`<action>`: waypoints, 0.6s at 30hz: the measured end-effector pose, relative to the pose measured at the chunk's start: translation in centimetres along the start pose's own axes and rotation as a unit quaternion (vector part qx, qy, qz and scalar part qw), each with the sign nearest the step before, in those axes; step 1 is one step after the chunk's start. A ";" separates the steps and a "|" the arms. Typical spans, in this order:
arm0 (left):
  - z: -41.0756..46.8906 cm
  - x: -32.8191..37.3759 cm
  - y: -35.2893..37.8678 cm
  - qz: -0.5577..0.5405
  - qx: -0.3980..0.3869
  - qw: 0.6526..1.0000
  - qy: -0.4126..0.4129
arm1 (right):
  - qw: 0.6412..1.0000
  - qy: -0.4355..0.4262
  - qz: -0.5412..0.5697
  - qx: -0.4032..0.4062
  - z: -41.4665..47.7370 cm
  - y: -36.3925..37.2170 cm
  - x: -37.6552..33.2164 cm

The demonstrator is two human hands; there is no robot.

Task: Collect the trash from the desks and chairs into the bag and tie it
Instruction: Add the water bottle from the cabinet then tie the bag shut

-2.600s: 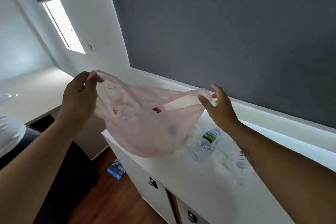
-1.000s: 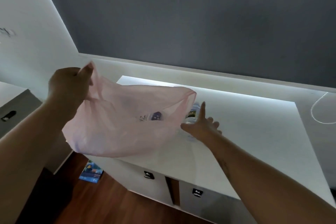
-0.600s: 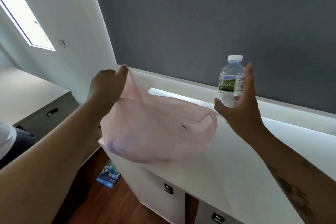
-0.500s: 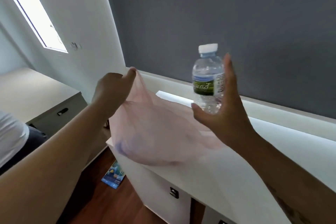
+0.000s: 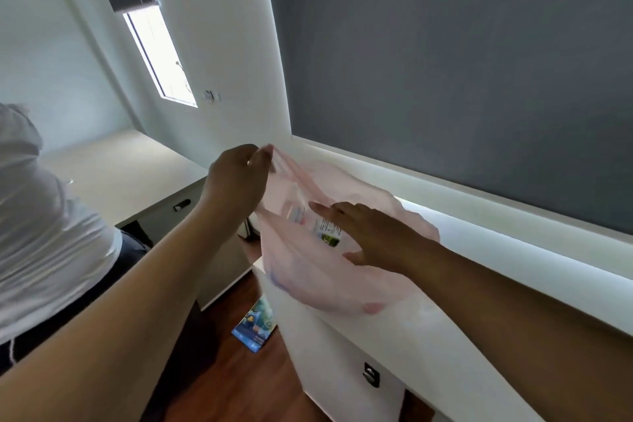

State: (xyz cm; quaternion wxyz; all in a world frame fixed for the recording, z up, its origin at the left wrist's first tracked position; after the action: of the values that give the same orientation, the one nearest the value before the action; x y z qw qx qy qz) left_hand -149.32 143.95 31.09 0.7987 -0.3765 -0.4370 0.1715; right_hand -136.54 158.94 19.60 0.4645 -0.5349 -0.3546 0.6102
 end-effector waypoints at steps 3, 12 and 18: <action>-0.2 0.9 0.4 0.000 -0.007 1.000 0.010 | 0.998 0.043 -0.034 -0.015 0.8 0.1 1.1; 1.5 0.9 1.7 0.009 0.017 1.000 -0.016 | 0.962 0.023 -0.142 0.234 -4.9 -3.4 4.8; 2.5 -1.0 2.8 0.113 0.045 0.992 -0.020 | 0.832 0.364 0.180 0.379 -14.3 -0.9 14.1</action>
State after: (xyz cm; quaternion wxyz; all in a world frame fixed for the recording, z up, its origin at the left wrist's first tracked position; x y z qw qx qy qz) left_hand -151.83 146.27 29.28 0.7815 -0.3831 -0.3996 0.2878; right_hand -122.31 171.63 13.33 0.6085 -0.5549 0.2014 0.5304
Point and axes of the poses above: each hand's wrist, its own z-axis towards the middle knuckle, its own y-axis out of the palm, x = y × z, the point moved 4 cm from there along z, towards the middle knuckle, and after that the axes turned 12 degrees about z, right-handed, at the moved point
